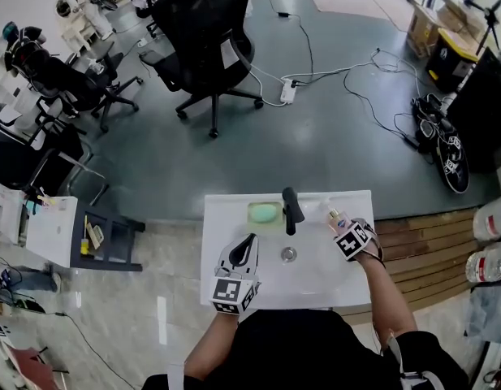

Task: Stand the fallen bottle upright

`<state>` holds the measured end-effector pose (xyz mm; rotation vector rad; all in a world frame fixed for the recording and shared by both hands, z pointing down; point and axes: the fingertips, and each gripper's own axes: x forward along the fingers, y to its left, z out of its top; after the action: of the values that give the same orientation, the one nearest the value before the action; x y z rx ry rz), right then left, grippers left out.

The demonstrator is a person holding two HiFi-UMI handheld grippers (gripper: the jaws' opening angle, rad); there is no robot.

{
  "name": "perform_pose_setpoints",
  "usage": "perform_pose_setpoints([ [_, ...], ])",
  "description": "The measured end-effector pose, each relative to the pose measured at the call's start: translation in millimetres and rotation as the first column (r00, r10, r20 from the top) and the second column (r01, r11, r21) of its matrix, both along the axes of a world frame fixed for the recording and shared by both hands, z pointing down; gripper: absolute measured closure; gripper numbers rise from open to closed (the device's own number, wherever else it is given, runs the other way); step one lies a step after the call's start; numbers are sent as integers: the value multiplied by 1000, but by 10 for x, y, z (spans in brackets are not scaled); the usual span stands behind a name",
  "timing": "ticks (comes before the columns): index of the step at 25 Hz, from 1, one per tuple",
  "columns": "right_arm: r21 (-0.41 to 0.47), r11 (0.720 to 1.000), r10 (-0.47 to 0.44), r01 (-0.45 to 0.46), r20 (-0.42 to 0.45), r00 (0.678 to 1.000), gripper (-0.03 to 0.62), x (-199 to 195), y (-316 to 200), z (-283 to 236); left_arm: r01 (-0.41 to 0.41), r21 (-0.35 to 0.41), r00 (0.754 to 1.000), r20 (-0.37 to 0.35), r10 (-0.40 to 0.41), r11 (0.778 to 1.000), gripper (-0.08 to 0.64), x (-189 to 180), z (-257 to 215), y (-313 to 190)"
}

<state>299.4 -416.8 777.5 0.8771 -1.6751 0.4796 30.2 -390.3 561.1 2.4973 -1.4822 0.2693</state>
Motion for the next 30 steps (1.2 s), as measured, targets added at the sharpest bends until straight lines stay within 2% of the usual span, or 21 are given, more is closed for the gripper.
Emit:
perform_pose_setpoints([
  [8, -6, 1000, 28, -28, 6, 1000, 262, -3, -1, 12, -7, -10, 1000, 4, 7, 1000, 541, -74, 27, 33],
  [18, -54, 998, 9, -10, -24, 1000, 267, -3, -8, 5, -6, -2, 1000, -18, 6, 1000, 541, -120, -37, 8],
  [23, -9, 998, 58, -58, -23, 998, 273, 61, 41, -25, -2, -3, 1000, -20, 2, 1000, 541, -154, -22, 45],
  [30, 129, 989, 73, -79, 48, 996, 273, -46, 37, -191, 13, 1, 1000, -17, -13, 1000, 541, -251, -1, 56],
])
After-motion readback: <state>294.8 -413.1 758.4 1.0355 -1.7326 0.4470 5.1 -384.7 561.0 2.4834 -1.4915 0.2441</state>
